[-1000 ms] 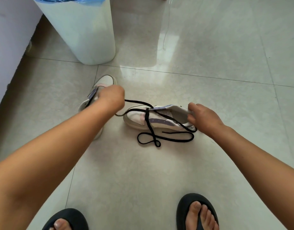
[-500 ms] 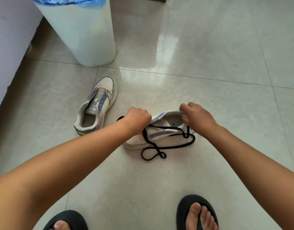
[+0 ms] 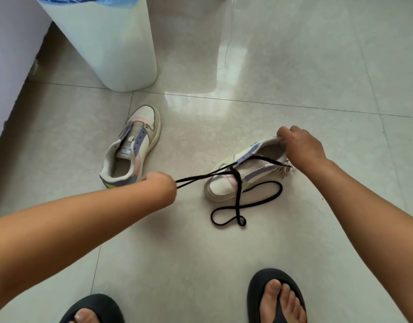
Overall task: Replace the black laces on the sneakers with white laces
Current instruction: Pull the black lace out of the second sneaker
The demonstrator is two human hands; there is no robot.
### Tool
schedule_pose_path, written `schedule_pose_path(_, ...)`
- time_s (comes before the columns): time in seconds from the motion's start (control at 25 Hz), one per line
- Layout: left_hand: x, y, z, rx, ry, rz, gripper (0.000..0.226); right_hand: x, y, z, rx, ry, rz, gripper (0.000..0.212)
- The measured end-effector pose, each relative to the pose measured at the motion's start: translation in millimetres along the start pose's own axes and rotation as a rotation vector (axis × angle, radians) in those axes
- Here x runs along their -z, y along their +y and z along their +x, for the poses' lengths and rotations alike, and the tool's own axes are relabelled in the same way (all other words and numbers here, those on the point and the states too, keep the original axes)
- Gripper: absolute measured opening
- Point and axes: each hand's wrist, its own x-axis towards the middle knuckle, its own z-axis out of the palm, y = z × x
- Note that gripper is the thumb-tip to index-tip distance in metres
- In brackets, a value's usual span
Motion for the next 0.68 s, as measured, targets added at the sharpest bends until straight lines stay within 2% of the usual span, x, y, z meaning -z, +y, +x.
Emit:
schedule_pose_path(0.08, -13, 2, -10, -0.021, -0.032, 0.0, 0.038, -5, 5, 0, 0.023, 0.009, 0.005, 0.03)
schedule_pose_path(0.12, -11, 6, -14, -0.068, 0.008, -0.043, 0.036, -8, 4, -1, 0.04, 0.021, 0.014, 0.03)
schedule_pose_path(0.2, 10, 15, -18, -0.131, 0.208, -0.202, 0.03, -14, -1, -1, 0.058, 0.067, 0.049, 0.031)
schedule_pose_path(0.28, 33, 27, -11, -0.153, 0.475, -0.4, 0.028, -18, -7, -1, 0.055, 0.09, 0.089, 0.032)
schedule_pose_path(0.36, 44, 43, -2, -0.23, 0.606, -0.505, 0.032, -22, -12, -2, 0.059, 0.089, 0.124, 0.032)
schedule_pose_path(0.52, 43, 46, 10, -0.331, 0.604, -0.493, 0.022, -21, -14, 1, 0.096, 0.1, 0.162, 0.032)
schedule_pose_path(0.6, 39, 32, 10, -0.288, 0.615, -0.443, 0.017, -20, -11, 1, 0.089, 0.105, 0.227, 0.031)
schedule_pose_path(0.68, 32, 19, 6, -0.187, 0.517, -0.385, 0.02, -20, -8, -1, 0.044, 0.112, 0.314, 0.031)
